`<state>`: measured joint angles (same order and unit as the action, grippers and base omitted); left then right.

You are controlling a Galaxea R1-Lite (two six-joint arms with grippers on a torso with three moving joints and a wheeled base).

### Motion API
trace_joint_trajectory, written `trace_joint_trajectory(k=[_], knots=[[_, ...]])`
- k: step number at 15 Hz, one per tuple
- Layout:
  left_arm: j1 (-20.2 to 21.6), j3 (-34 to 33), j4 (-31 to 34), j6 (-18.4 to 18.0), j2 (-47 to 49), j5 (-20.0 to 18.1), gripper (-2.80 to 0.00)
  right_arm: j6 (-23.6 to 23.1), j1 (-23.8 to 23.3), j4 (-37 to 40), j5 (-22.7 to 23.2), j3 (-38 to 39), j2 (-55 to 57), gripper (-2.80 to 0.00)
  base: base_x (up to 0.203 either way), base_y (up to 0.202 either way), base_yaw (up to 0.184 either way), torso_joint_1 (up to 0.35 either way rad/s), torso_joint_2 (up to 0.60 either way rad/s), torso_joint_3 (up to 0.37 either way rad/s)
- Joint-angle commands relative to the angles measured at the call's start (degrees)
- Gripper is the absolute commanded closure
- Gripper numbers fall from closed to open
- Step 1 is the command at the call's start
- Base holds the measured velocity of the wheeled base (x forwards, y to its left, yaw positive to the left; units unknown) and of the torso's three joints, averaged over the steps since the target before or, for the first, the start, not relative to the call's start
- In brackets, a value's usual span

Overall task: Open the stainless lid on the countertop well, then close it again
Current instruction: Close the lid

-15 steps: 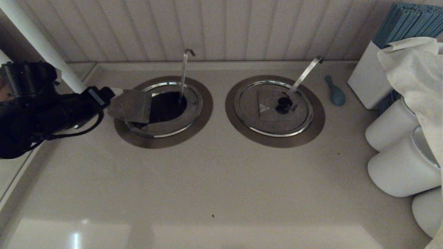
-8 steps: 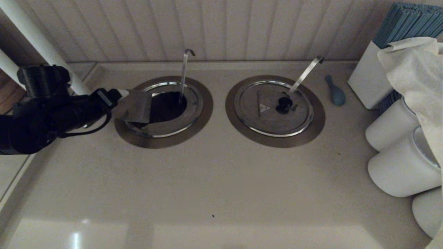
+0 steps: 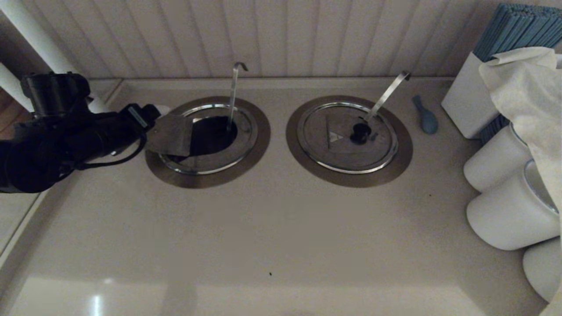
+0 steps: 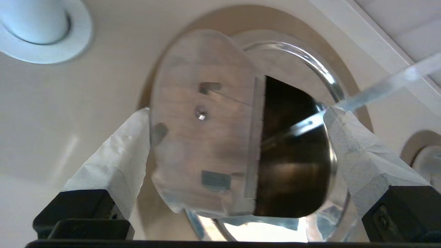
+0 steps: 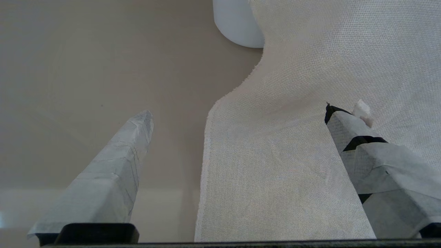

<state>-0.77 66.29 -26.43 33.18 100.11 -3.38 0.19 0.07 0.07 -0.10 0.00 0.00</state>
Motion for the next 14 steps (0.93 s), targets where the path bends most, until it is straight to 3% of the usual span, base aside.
trace_joint_trajectory(k=[1,9,14], knots=[[-0.98,0.27,-0.2,0.22,-0.09,0.03,-2.8,-0.1,0.01,0.01,0.01,0.0,0.09,-2.8,0.0,0.0,0.0,0.0,0.0,0.0],[-4.6,2.35,0.06,0.3,-2.04,0.18,-2.8,-0.1,0.01,0.01,0.01,0.0,0.09,-2.8,0.0,0.0,0.0,0.0,0.0,0.0],[-9.54,2.44,2.03,2.02,-3.36,0.84,-2.8,-0.08,0.01,0.01,0.01,0.0,0.09,-2.8,0.0,0.0,0.0,0.0,0.0,0.0]])
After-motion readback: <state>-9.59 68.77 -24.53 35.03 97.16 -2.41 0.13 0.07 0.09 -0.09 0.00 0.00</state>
